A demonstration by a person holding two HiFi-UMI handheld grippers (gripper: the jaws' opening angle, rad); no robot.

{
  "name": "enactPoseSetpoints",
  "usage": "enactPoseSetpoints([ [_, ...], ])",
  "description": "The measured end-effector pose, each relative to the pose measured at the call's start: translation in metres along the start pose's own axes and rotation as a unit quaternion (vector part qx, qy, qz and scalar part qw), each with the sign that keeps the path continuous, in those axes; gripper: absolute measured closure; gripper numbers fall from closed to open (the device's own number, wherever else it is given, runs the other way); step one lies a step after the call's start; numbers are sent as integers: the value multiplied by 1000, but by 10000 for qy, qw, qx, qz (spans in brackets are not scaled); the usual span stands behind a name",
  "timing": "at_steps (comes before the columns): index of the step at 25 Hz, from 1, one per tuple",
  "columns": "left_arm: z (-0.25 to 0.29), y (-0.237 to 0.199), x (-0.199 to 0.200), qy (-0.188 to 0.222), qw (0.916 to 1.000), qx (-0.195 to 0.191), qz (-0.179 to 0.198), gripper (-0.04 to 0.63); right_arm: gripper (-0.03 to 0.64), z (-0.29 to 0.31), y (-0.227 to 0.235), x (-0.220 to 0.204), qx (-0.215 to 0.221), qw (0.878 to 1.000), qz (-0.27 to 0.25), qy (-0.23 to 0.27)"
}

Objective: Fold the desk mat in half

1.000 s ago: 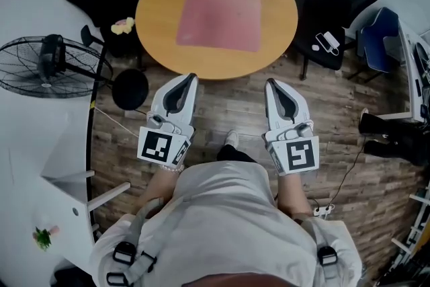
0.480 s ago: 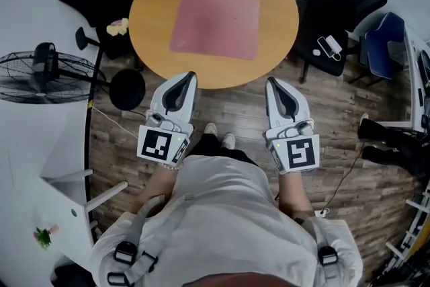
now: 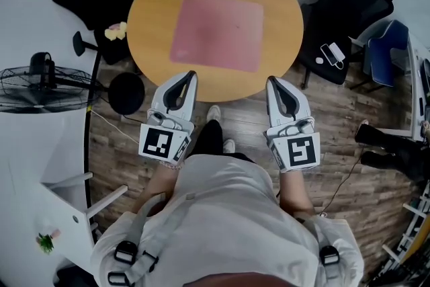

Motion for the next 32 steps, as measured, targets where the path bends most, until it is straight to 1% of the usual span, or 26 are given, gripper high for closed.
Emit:
enactPoseSetpoints([
  [3,19,-24,6,12,10000,45,-67,591,612,28,10,0,0,10000,-17,-27],
  [10,61,-81,14,-118,9999,0,-34,591,612,97,19,3,-12,9999,-40,-116],
  [20,103,-161,9,-307,9994,-47,-116,583,612,178,23,2,-137,9996,-69,-242],
  [23,107,-184,-1,-352,9993,-54,-145,580,612,195,18,4,-166,9995,-117,-240],
  [26,111,-204,-14,-489,9987,9,-172,571,612,206,15,5,-186,9994,-119,-248],
  [29,114,-223,-37,-699,9972,97,-251,551,612,213,14,6,-210,9994,-145,-251],
  [32,111,-246,-70,-952,9945,264,-353,543,612,219,11,6,-212,9993,-190,-259],
])
Point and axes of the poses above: the fingertips, and each gripper's own axes: z forward along the fingers, y to its right, x out of its top, the point moved 1 cm from there along -z, backward along the fingers, and after that the axes turned 14 degrees about -z, right-handed, at the moved point
